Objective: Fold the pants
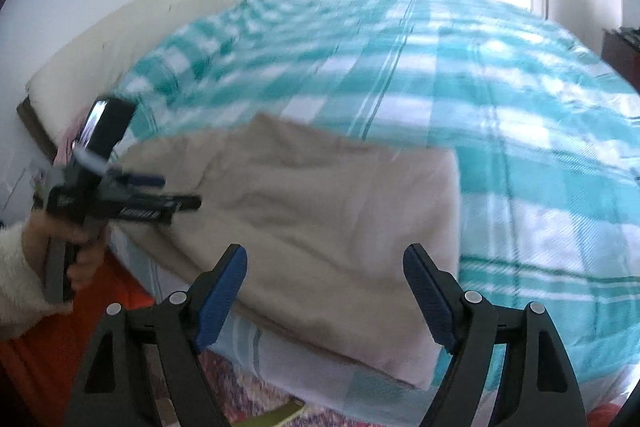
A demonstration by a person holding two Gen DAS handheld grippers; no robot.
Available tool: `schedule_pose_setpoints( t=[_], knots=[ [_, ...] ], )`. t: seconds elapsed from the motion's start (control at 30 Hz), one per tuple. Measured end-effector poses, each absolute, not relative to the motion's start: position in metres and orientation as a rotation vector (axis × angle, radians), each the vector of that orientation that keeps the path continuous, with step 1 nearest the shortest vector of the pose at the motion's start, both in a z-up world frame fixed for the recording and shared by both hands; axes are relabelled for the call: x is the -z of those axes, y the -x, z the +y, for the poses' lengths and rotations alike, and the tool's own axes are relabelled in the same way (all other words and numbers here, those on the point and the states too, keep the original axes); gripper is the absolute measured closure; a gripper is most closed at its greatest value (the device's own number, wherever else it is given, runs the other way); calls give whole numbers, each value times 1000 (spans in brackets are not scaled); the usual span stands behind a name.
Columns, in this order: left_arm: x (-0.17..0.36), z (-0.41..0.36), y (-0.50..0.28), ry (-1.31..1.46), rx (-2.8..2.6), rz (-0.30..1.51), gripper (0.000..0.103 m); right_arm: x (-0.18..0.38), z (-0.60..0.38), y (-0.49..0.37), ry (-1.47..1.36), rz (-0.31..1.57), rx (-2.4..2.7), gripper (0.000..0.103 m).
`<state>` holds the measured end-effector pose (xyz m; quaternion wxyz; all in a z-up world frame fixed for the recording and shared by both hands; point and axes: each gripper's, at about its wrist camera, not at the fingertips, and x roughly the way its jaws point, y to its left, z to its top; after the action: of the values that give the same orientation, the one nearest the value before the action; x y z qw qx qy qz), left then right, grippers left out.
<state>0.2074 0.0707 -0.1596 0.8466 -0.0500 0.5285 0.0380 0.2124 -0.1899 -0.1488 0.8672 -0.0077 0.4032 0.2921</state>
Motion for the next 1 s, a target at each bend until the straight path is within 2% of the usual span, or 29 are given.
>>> schedule_pose_setpoints(
  t=[0.23,0.47,0.7,0.83,1.0],
  knots=[
    [185,83,-187,218,-48,1125,15,149,-177,-215,-18,863,-605,23],
    [185,81,-181,212,-17,1100,13,199,-170,-226,-8,1039,-569,22],
    [185,89,-175,251,27,1068,12,178,-171,-223,-27,1004,-543,23],
    [186,88,-176,254,33,1058,7,168,-167,-215,17,952,-550,23],
    [189,81,-175,210,19,1051,1,186,-168,-221,-12,1022,-548,23]
  ],
)
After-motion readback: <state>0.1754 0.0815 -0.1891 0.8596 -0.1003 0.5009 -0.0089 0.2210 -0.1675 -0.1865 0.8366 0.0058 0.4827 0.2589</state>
